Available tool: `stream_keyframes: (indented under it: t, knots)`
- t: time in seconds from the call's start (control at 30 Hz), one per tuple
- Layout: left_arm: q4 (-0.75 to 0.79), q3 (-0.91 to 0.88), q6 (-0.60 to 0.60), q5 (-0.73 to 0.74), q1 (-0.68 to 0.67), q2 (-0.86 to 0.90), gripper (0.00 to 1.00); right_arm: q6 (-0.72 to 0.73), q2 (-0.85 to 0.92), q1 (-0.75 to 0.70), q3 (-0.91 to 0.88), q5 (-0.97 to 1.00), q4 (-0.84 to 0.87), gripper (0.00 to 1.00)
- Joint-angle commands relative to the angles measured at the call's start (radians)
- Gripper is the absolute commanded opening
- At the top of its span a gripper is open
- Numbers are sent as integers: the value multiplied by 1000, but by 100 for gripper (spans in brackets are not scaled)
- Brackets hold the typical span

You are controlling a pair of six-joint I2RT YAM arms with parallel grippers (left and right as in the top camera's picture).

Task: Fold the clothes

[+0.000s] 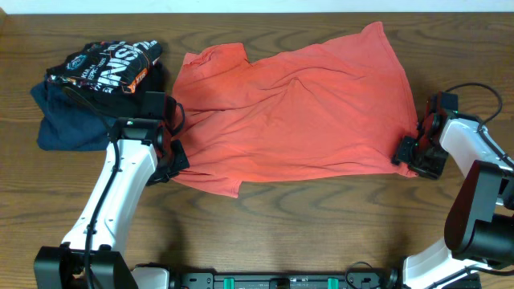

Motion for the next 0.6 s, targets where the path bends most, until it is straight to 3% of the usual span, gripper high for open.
stream_keyframes:
  t: [0.0, 0.07, 0.1, 0.27, 0.4, 0.47, 0.53, 0.57]
  knots:
    - [-4, 6, 13, -30, 6, 2, 6, -35, 11, 8, -5, -80, -3, 29]
    - [-2, 6, 13, -30, 6, 2, 6, -76, 3, 8, -3, -160, -8, 5]
    - [-2, 6, 13, -30, 6, 2, 6, -77, -5, 5, 3, -188, -22, 1]
    - [-2, 6, 13, -30, 6, 2, 6, -68, -27, -61, 105, -180, -145, 1]
    - [-2, 6, 13, -30, 6, 2, 6, 5, -27, -161, 187, -45, -210, 2]
    - [-2, 6, 13, -30, 6, 2, 6, 25, -27, -210, 193, 0, -222, 7]
    - [-2, 6, 13, -30, 6, 2, 6, 25, -26, -252, 189, 2, -242, 34]
    - [-2, 6, 13, -30, 6, 2, 6, 24, -26, -269, 185, 2, -255, 37]
